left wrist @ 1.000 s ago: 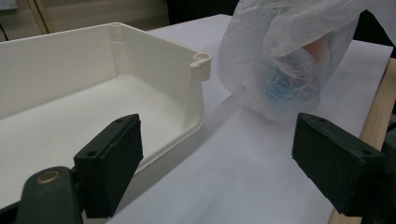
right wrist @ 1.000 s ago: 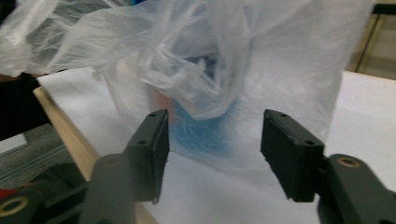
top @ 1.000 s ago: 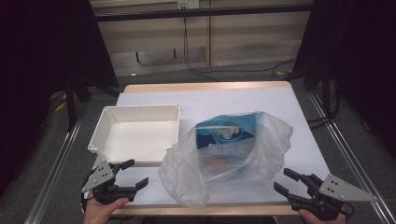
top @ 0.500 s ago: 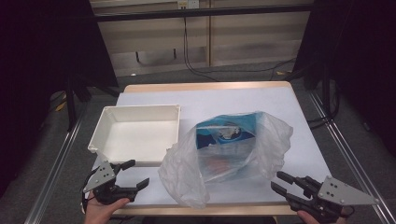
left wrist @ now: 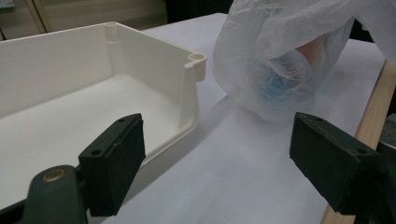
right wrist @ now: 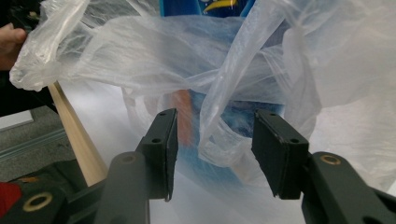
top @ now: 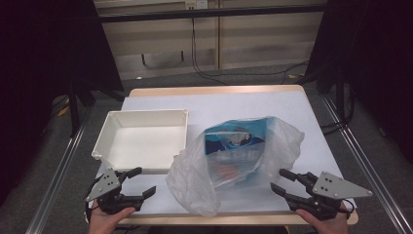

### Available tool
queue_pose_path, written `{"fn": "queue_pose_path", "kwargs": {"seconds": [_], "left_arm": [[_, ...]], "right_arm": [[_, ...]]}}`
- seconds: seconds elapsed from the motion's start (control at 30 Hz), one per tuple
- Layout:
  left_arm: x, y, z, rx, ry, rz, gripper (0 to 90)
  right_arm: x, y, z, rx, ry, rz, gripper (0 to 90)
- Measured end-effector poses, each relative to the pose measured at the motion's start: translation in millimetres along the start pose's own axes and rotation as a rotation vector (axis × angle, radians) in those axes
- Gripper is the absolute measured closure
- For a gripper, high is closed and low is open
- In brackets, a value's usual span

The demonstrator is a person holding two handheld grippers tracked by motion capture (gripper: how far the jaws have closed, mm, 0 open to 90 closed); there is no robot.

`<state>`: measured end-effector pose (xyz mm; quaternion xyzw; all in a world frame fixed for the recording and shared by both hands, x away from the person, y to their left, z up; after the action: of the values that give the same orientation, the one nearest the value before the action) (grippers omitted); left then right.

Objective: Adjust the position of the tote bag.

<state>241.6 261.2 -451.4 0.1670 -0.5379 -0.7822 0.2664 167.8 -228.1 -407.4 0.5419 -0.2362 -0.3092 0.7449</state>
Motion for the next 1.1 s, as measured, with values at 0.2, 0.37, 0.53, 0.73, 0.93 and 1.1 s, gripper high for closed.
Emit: {"fn": "queue_pose_path", "kwargs": {"seconds": [0.2,0.37,0.53,0.73,0.93,1.1], "left_arm": [[2.9,1.1,-0.2,-0.003,-0.011,-0.009,18.0],[3.9,0.8,-0.7,-0.010,-0.017,0.001,18.1],[6.4,1.9,-0.7,-0.017,-0.035,-0.002,19.8],[14.9,4.9,1.6,0.013,-0.062,0.011,22.8],[30.3,11.1,5.9,0.023,-0.122,0.005,32.2],[45.5,20.7,10.1,0.026,-0.186,-0.022,40.8]], "right_arm": [[9.5,3.8,-20.0,-0.023,0.001,0.010,51.3],[16.0,-1.8,-35.5,-0.051,0.016,-0.007,56.2],[17.4,-4.1,-45.5,-0.073,0.036,-0.003,66.5],[19.1,-6.6,-47.9,-0.071,0.079,-0.029,87.6],[19.7,-5.7,-36.6,-0.051,0.088,-0.046,90.0],[20.3,-3.6,-28.0,-0.032,0.085,-0.051,90.0]]}}
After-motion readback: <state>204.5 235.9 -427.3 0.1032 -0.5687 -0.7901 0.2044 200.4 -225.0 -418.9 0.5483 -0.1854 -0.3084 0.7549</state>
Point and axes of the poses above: each handheld gripper's, and its own axes: z roughly backward along the jaws, y roughly out of its top, x roughly to its right, the point moved 2 cm from there along -z, roughly forward along the jaws
